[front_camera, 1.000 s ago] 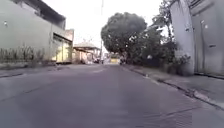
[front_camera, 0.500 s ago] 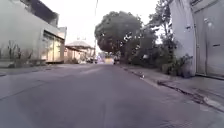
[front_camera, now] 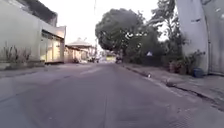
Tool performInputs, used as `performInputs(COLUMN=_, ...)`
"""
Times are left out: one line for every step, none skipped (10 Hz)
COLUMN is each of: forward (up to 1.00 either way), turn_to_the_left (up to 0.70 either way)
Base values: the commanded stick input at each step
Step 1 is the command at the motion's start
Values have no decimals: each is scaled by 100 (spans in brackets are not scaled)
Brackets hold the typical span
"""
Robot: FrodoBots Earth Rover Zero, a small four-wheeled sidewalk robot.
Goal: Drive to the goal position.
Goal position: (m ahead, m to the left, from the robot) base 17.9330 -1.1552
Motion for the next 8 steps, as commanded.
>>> performInputs(forward=100, turn_to_the_left=0)
performInputs(forward=100, turn_to_the_left=0)
performInputs(forward=100, turn_to_the_left=0)
performInputs(forward=100, turn_to_the_left=0)
performInputs(forward=100, turn_to_the_left=0)
performInputs(forward=100, turn_to_the_left=0)
performInputs(forward=100, turn_to_the_left=0)
performInputs(forward=100, turn_to_the_left=0)
